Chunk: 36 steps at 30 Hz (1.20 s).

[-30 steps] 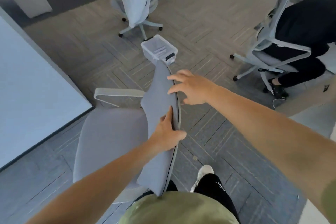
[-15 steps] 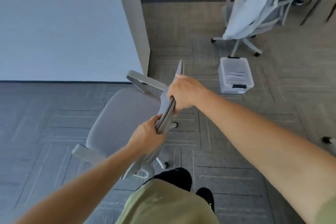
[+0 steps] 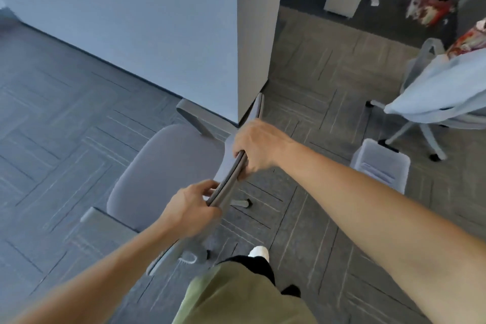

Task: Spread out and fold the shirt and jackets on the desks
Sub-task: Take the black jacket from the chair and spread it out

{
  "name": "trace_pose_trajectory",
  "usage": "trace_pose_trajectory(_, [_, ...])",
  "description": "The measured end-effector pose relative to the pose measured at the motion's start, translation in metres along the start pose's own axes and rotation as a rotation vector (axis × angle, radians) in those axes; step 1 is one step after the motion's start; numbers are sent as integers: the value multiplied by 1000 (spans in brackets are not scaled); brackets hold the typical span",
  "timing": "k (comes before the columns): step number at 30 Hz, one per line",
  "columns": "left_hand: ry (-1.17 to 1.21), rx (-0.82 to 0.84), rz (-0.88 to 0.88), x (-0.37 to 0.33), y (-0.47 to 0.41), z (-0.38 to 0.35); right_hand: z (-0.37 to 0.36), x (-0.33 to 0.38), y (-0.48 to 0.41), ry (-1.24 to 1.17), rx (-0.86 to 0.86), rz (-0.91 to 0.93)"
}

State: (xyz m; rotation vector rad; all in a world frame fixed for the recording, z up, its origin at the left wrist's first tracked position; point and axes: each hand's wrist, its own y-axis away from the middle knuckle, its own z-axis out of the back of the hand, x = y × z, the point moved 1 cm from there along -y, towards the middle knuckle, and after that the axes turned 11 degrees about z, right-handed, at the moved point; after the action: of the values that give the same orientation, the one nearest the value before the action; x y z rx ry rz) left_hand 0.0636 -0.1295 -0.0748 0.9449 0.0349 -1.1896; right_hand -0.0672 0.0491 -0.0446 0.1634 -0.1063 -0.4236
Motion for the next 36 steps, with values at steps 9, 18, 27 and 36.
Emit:
trace_pose_trajectory(9, [295, -99, 233, -50, -21, -19, 17, -85, -34, 89, 175, 373])
trace_pose_trajectory(18, [572, -134, 452, -115, -15, -83, -1, -144, -22, 179, 234, 773])
trace_pose_trajectory(27, [806, -89, 555, -173, 43, -150, 1, -140, 1, 207, 281, 1018])
trace_pose_trajectory(36, [1018, -190, 631, -211, 123, -258, -24, -58, 48, 217, 255, 1445])
